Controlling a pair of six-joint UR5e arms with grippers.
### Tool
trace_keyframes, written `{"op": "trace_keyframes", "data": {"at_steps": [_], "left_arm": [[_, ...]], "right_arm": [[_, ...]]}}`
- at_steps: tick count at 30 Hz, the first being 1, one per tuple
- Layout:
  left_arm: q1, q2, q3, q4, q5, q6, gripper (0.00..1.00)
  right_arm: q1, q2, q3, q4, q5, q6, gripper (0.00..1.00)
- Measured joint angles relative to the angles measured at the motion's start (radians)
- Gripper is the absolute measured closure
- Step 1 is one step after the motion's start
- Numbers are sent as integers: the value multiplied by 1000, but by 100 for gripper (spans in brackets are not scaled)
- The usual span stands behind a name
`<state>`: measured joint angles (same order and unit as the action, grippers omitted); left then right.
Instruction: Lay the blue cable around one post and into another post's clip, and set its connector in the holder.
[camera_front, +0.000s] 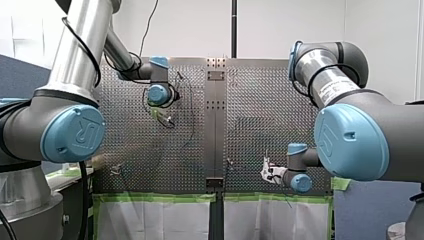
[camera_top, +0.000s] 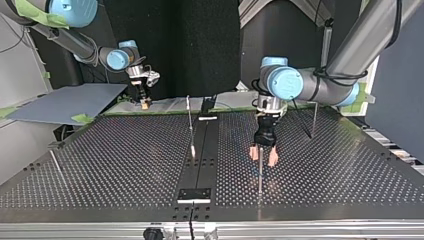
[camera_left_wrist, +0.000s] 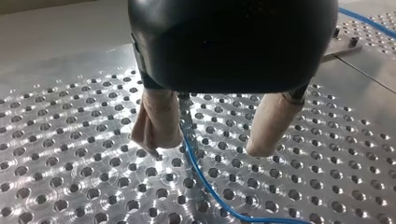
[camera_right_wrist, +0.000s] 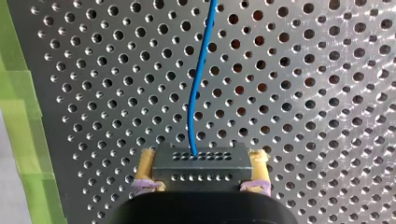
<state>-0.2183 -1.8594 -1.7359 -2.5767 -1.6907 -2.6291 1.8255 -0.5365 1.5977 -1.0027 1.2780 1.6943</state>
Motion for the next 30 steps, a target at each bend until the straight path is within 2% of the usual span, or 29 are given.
{"op": "trace_keyframes", "data": {"at_steps": [8, 13, 19, 23, 30], "left_arm": [[7, -3, 23, 0, 2, -10, 0], [7, -14, 38, -10, 12, -16, 0], [8, -18, 41, -15, 20, -17, 0], [8, -18, 41, -15, 22, -15, 0], [12, -19, 41, -14, 16, -6, 0]], "right_arm": [[-1, 0, 0, 0, -1, -6, 100], [-5, -19, 0, 20, -3, -36, 100], [-3, -65, 4, 67, 2, -56, 100], [-1, -99, 19, 102, 15, -52, 100], [-1, -155, 40, 158, 61, -21, 100]]}}
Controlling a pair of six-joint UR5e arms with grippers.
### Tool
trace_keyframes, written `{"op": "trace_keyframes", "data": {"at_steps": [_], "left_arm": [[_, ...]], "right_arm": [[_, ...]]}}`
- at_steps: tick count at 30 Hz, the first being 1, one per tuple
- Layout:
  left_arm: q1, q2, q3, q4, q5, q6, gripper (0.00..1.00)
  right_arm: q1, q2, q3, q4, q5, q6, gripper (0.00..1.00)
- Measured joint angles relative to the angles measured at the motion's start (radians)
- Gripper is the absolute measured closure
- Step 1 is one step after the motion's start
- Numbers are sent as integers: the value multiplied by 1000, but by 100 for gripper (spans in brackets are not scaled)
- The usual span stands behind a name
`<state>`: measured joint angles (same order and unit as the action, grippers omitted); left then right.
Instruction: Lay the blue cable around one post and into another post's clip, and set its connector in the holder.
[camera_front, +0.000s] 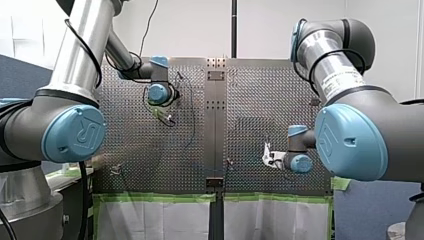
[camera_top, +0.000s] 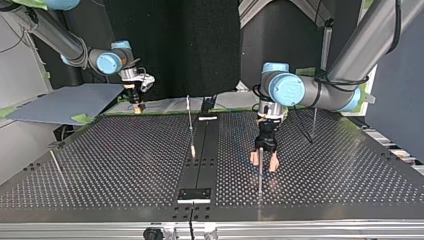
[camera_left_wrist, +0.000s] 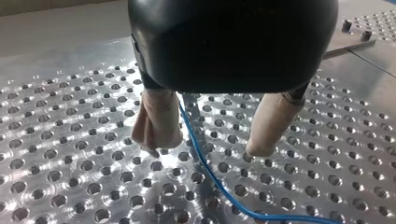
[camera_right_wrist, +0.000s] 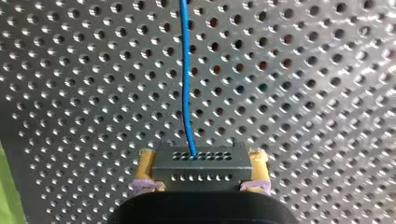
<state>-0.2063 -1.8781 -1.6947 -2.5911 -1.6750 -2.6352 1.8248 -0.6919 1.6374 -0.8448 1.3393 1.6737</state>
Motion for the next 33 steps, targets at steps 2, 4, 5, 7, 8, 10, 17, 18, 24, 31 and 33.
{"op": "trace_keyframes", "data": {"at_steps": [2, 4, 5, 7, 8, 10, 17, 18, 24, 31, 33], "left_arm": [[0, 0, 0, 0, 0, 1, 0], [0, 0, 0, 0, 0, 4, 0], [0, 0, 0, -1, 0, 7, 0], [0, 0, 0, -2, -1, 17, 0], [0, 0, 0, -2, -1, 21, 0], [0, 0, 0, -3, -2, 26, 0], [0, 0, 0, -3, -2, 33, 0], [0, 0, 0, -3, -2, 34, 0], [0, 0, 0, -3, -2, 35, 0], [0, 0, 0, -4, -2, 38, 0], [0, 0, 0, -5, -2, 38, 0]], "right_arm": [[2, -19, 1, 20, 12, 16, 100], [3, -39, 2, 39, 17, 34, 100], [3, -47, 2, 47, 17, 42, 100], [5, -65, 2, 65, 14, 60, 100], [6, -73, 2, 73, 12, 68, 100], [8, -92, 2, 92, 10, 86, 100], [13, -157, -3, 157, 20, 97, 100], [13, -166, -5, 166, 25, 92, 100], [12, -224, -16, 224, 75, 62, 100], [2, -290, -36, 290, 134, 44, 100], [1, -306, -47, 306, 140, 36, 100]]}}
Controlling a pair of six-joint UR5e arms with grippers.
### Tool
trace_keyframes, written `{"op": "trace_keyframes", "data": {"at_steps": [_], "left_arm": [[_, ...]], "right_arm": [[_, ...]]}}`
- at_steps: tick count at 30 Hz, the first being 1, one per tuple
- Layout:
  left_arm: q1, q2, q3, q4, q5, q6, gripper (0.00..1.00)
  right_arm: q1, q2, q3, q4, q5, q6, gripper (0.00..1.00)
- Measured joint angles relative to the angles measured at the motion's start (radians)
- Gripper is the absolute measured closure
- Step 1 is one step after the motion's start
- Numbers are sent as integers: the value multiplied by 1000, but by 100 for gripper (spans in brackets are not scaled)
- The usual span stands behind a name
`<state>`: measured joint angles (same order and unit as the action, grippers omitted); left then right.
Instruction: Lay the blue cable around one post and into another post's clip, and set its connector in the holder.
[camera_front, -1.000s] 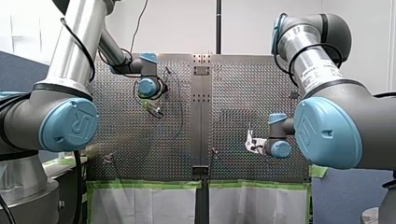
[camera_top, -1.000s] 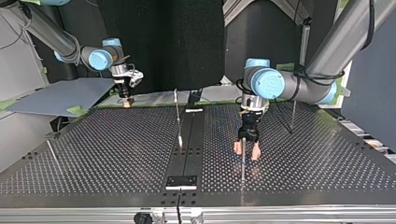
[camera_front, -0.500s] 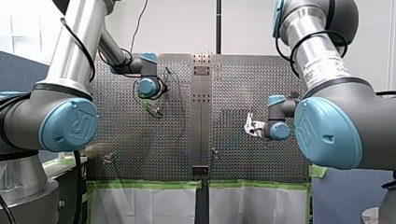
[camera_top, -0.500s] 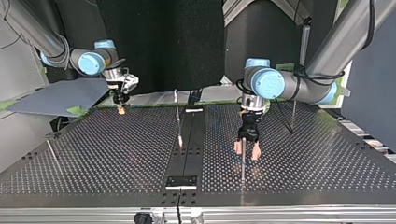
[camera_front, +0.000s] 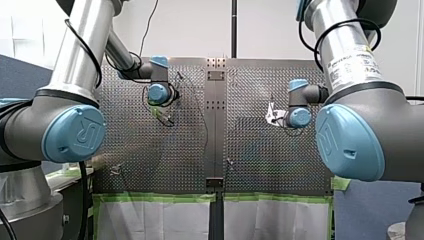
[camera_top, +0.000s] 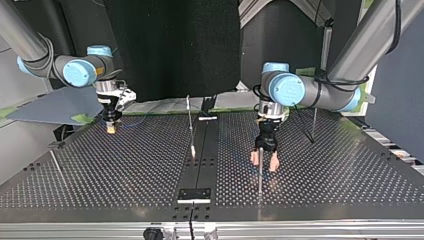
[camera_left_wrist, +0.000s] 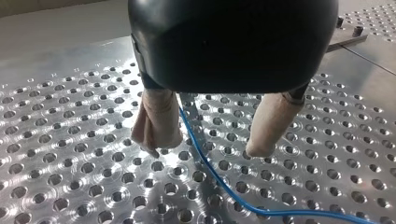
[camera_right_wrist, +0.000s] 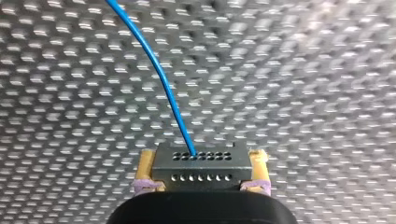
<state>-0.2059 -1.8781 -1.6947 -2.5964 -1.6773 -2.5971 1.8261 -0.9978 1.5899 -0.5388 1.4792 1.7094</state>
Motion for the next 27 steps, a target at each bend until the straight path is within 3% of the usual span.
{"op": "trace_keyframes", "data": {"at_steps": [11, 16, 20, 27], "left_arm": [[0, 0, 0, -2, 0, 3, 0], [0, 0, 0, -2, 0, 4, 0], [0, 0, 0, -2, 0, 4, 0], [0, 0, 0, -2, 0, 8, 0]], "right_arm": [[4, -95, -36, 95, 40, -78, 100], [4, -147, -35, 147, 86, -118, 100], [-1, -186, -29, 186, 110, -133, 100], [-14, -240, -11, 238, 119, -138, 100]]}}
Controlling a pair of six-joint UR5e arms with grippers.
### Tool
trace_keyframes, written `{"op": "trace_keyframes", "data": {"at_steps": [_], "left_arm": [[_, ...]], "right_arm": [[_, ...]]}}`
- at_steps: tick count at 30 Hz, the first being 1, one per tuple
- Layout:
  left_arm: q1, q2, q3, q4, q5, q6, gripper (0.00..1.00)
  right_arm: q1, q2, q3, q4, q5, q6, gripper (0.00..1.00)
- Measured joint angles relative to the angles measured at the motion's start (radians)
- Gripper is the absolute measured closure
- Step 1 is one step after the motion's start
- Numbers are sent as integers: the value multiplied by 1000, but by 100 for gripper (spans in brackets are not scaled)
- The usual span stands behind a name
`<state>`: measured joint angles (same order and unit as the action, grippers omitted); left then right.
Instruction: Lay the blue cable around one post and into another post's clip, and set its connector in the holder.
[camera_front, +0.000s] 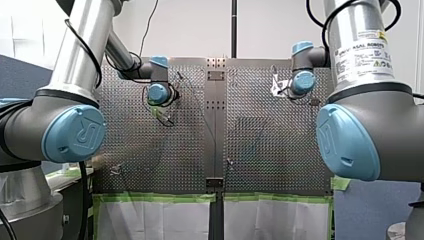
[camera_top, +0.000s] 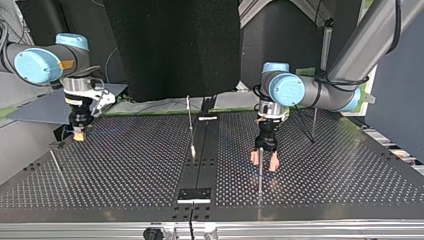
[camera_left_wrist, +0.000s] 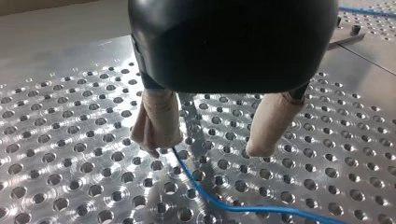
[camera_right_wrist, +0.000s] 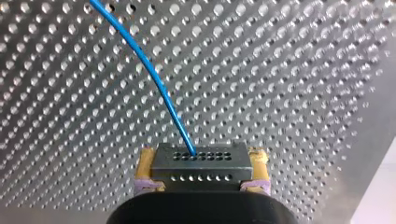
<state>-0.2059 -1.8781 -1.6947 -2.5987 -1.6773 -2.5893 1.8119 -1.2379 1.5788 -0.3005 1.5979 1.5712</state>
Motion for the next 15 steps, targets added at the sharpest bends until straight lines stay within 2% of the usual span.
{"op": "trace_keyframes", "data": {"at_steps": [3, 8, 15], "left_arm": [[0, 0, 0, 0, 0, 1, 0], [-3, 0, 0, 0, 0, 2, 0], [-7, 0, 0, 0, 0, 3, 0]], "right_arm": [[-12, -22, 17, -1, 0, 4, 100], [-36, -60, 51, -31, -3, 10, 100], [-65, -104, 65, -87, -7, -14, 100]]}}
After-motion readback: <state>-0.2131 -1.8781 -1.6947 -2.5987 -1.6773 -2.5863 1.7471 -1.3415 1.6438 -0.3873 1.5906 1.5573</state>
